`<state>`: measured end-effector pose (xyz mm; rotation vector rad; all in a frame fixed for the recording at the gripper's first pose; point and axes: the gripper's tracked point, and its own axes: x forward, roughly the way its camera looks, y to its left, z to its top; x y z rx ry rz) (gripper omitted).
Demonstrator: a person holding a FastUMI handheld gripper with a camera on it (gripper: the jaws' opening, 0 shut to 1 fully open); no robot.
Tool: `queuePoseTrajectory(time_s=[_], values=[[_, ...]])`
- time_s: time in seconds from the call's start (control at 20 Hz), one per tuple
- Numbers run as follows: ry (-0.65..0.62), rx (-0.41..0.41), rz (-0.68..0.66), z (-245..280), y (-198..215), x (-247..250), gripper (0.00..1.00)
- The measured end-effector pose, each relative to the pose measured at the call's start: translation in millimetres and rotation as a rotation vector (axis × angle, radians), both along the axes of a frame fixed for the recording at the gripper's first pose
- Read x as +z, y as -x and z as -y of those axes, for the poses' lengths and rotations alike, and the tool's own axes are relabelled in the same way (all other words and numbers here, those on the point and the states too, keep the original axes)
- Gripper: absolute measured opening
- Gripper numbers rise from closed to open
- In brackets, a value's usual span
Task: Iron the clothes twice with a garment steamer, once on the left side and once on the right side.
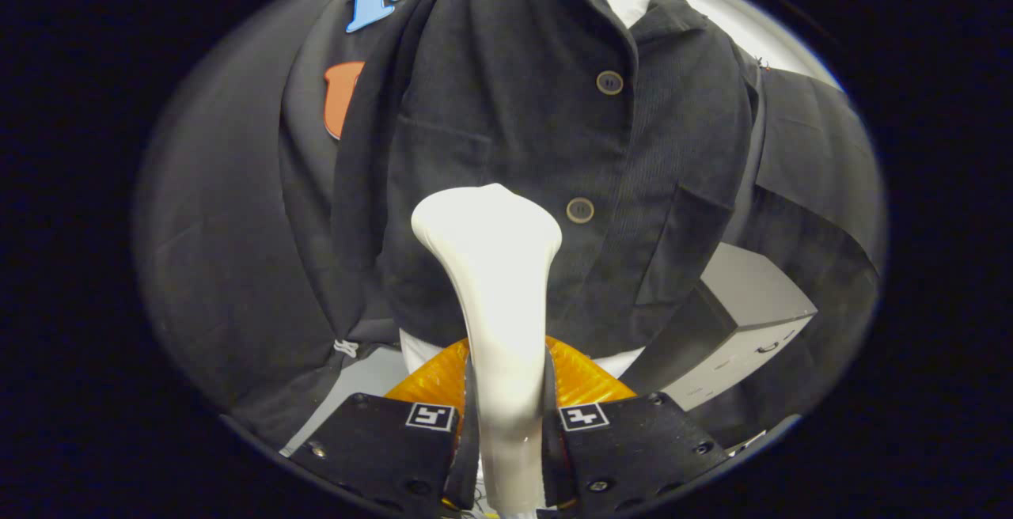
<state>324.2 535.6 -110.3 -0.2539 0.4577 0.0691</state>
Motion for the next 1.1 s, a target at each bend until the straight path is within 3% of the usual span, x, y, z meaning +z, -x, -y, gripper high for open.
queuePoseTrajectory(time_s=[0.6, 0.9, 1.1], values=[[0.061, 0.014, -0.098, 10, 5, -72, 0.35], [0.007, 0.028, -0.11, 16, 16, -61, 0.35], [-0.037, 0.035, -0.102, 52, 34, -51, 0.35]])
